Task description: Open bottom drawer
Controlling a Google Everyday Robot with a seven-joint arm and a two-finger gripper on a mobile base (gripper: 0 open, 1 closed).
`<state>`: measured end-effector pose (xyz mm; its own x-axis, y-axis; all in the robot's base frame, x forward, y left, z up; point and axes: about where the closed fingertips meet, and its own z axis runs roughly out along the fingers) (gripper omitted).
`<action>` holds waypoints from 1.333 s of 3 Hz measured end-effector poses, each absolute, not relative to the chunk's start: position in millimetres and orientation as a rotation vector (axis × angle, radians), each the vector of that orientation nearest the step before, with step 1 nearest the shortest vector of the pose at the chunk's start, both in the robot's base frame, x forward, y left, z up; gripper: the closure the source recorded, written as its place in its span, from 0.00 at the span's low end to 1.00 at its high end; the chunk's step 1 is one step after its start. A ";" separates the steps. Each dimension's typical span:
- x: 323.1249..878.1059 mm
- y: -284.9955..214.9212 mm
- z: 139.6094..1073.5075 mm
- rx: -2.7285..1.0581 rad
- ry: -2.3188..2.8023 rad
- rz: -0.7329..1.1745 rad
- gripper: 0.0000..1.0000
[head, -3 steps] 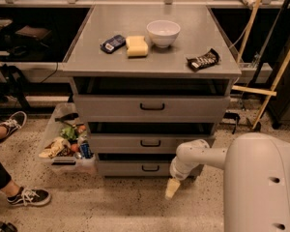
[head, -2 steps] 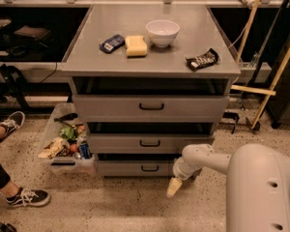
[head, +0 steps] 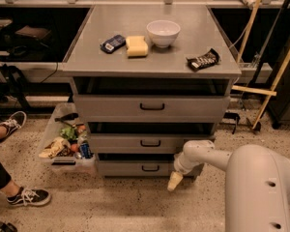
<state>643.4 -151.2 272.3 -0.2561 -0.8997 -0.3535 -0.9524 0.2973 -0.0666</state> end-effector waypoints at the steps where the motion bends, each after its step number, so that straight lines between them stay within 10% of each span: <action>1: 654.5 -138.8 245.6 -1.661 2.224 0.239 0.00; 4: 694.4 -135.4 204.3 -1.571 2.212 0.200 0.00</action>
Offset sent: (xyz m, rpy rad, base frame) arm 0.0969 0.0304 -0.1203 0.0822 -0.1459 -0.1065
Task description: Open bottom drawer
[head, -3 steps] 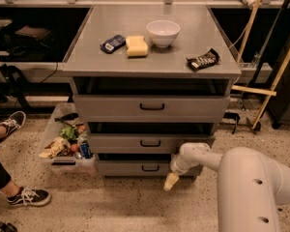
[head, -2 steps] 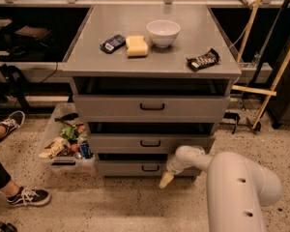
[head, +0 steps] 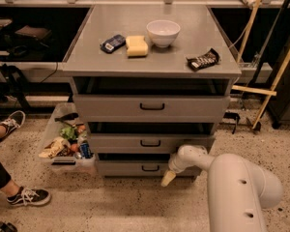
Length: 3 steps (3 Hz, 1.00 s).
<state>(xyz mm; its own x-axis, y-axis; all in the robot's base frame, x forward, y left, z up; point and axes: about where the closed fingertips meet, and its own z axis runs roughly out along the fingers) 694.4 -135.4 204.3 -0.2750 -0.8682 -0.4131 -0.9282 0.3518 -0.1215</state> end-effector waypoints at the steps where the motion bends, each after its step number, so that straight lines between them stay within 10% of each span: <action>1: 686.8 -133.2 178.9 -1.576 2.234 0.248 0.00; 3: 686.9 -134.8 175.5 -1.573 2.238 0.249 0.18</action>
Offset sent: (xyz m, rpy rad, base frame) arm -0.0059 0.0018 -0.0200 0.0109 0.0309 0.0024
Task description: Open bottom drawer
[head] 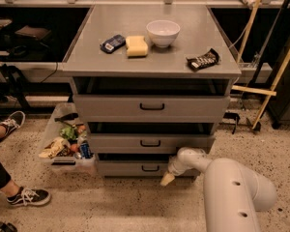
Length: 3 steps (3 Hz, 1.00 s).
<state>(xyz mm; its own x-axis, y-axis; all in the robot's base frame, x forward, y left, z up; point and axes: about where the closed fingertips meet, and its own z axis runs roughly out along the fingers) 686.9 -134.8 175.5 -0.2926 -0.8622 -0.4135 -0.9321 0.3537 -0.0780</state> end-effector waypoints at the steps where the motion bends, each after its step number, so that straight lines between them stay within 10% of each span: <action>1: 686.9 -134.8 175.5 -1.573 2.238 0.249 0.41; 3: 686.9 -134.8 175.5 -1.573 2.238 0.250 0.87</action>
Offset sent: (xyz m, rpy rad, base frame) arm 0.0000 0.0000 0.0000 0.0000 0.0000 0.0000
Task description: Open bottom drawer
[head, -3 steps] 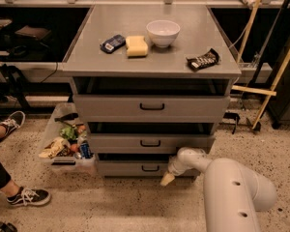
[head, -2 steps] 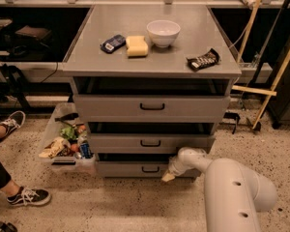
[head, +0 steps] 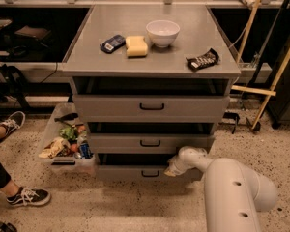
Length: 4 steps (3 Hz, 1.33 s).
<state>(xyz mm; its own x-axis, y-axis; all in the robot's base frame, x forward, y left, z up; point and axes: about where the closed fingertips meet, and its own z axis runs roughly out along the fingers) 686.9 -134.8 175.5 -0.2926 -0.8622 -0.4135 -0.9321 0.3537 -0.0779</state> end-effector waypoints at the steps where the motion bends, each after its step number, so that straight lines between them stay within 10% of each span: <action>1: 686.9 -135.1 181.8 -1.573 2.238 0.250 1.00; 4: 657.5 -144.7 178.4 -1.552 2.277 0.271 1.00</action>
Offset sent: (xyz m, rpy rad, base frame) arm -0.0576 -0.0249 -0.0269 -0.0026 0.0216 -0.0639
